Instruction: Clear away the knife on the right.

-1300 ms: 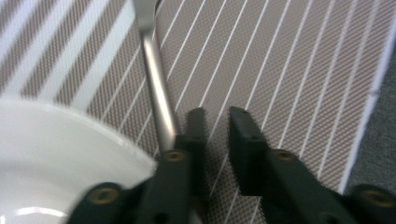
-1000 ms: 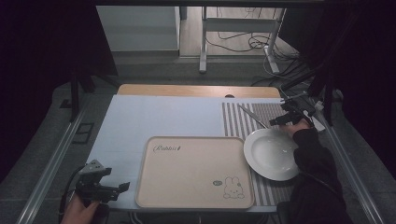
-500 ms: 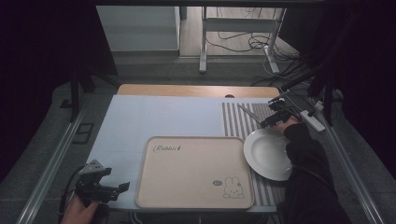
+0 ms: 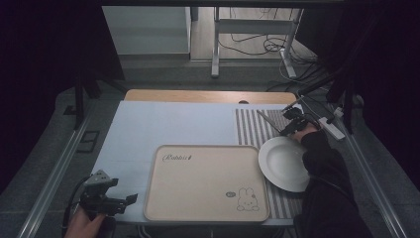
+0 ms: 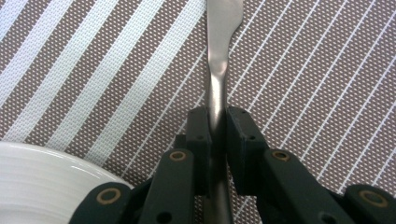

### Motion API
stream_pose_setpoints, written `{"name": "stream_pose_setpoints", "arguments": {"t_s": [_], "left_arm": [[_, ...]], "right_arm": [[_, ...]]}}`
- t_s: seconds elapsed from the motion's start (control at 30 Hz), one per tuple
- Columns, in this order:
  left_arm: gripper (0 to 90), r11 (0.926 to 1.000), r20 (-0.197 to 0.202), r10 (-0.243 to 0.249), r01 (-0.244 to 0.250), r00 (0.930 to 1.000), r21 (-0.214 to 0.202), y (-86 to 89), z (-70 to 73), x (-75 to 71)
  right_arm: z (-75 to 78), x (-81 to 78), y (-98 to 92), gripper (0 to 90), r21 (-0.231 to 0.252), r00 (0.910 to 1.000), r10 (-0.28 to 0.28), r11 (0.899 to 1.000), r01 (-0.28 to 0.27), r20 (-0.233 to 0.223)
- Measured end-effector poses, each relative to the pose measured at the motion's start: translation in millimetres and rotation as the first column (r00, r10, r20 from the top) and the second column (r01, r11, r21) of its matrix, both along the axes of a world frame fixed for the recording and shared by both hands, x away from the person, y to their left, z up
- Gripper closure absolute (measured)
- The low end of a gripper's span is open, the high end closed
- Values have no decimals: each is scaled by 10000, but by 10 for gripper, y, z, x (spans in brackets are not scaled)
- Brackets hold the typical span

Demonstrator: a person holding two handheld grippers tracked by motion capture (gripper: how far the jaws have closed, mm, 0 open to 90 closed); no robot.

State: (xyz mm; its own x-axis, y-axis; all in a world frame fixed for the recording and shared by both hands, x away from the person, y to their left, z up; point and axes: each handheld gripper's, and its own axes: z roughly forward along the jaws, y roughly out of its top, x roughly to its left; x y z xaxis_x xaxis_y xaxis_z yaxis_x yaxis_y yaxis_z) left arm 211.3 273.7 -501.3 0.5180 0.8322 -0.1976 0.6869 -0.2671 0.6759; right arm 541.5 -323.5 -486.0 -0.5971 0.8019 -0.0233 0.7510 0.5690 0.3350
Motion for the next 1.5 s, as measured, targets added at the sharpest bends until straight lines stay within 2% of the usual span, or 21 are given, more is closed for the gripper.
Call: {"name": "stream_pose_setpoints", "arguments": {"t_s": [0.1, 0.13, 0.3, 0.33, 0.53, 0.63, 0.77, 1.03, 1.23, 1.5], "left_arm": [[34, 10000, -12, 19, -19, 10000, -18, 2, 0, 1], [34, 10000, -14, 21, -21, 10000, -19, 2, 0, 2], [35, 10000, -26, 25, -25, 10000, -16, 0, -1, 5], [35, 10000, -25, 32, -32, 10000, -27, 0, -1, 5], [35, 10000, -19, 26, -26, 10000, -15, -1, -1, 4], [35, 10000, -20, 27, -27, 10000, -16, 1, -1, 4], [35, 10000, -24, 26, -26, 10000, -17, 0, -1, 5], [35, 10000, -43, 40, -40, 10000, -14, -2, -1, 6], [35, 10000, -50, 42, -42, 10000, -16, -2, -2, 7], [35, 10000, -60, 40, -40, 10000, -15, 0, -2, 8]], "right_arm": [[0, 3, 5, 806, -40, 9999, 102, 9999, -102, 23], [6, 2, 5, 806, -228, 9996, 197, 9996, -193, 197], [28, 19, -46, 807, -157, 9994, 46, 9999, -40, 347], [61, 21, -71, 807, -189, 9986, -59, 9998, 69, 518], [195, 41, -174, 807, -77, 9962, -318, 9994, 326, 811], [247, 41, -210, 807, -198, 9956, -392, 9990, 410, 849], [355, 13, -263, 806, 22, 9937, -507, 9987, 507, 997], [458, -205, -106, 806, 514, 9944, -77, 9987, 23, 1053], [467, -441, 116, 805, 561, 9926, 506, 9968, -570, 1104], [419, -674, 298, 805, 617, 9878, 1055, 9917, -1131, 1146]]}}
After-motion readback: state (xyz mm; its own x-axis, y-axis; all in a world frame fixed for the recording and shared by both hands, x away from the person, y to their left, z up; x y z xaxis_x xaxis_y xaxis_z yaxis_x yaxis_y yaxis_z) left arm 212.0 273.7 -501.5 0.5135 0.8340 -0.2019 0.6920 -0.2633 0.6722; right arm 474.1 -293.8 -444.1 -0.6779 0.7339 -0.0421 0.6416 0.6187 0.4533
